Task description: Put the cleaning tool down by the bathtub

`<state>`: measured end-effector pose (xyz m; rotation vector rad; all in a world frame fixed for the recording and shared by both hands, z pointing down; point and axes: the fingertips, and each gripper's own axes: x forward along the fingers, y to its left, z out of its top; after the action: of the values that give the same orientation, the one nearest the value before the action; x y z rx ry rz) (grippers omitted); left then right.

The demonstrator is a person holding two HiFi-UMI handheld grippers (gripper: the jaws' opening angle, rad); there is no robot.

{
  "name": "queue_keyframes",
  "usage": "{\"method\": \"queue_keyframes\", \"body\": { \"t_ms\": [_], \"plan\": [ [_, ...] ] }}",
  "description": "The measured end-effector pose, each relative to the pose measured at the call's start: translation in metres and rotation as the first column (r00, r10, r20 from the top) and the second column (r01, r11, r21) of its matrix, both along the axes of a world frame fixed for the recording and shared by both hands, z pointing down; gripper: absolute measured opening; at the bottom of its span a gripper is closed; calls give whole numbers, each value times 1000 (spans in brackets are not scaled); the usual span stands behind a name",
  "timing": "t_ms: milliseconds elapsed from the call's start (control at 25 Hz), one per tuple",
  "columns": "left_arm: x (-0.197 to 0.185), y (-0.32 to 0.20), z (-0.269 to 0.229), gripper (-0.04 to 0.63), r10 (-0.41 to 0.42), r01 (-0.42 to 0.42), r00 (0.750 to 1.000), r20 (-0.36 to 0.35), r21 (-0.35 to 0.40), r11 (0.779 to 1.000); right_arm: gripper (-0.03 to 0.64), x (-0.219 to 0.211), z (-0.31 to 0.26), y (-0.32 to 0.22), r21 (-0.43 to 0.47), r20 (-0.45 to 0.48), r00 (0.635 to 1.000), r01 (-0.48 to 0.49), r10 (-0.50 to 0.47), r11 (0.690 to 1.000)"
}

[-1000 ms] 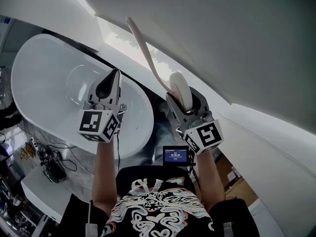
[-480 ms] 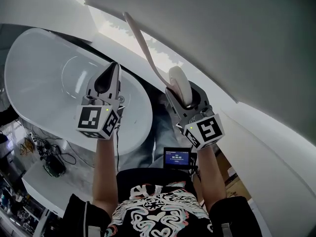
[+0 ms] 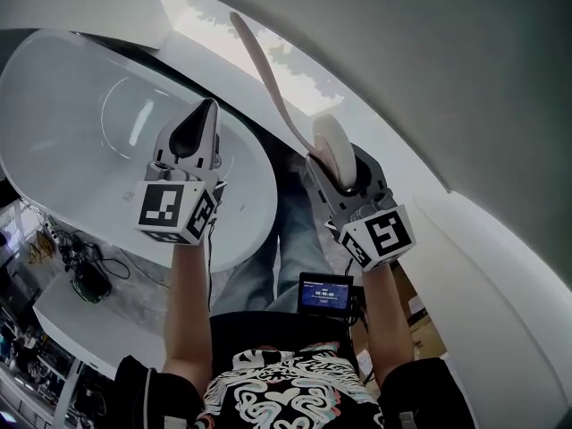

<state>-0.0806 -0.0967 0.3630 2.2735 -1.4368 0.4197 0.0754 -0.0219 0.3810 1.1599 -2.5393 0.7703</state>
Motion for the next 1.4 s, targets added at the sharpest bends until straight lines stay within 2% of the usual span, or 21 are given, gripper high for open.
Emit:
{"method": "queue_keyframes", "body": {
  "t_ms": [280, 600, 920, 1280, 1400],
  "plan": [
    [-5, -1, 32, 17, 6, -6, 1000, -3, -17, 1000, 196, 4, 34, 5, -39, -34, 999, 4, -5, 999],
    [2, 8, 78, 17, -1, 0, 1000, -17, -74, 997, 196, 2, 57, -8, -29, -46, 999, 25, -27, 999],
    [11, 8, 103, 17, 10, -11, 1000, -19, -89, 996, 196, 3, 82, -18, -29, -73, 997, 27, -29, 999],
    [9, 11, 138, 17, -24, 24, 1000, -2, -118, 993, 196, 11, 117, -25, -36, -124, 991, 41, -45, 998],
    [12, 11, 147, 17, -11, 12, 1000, 12, -133, 991, 196, 16, 129, -27, -40, -143, 989, 44, -49, 998]
  ]
}}
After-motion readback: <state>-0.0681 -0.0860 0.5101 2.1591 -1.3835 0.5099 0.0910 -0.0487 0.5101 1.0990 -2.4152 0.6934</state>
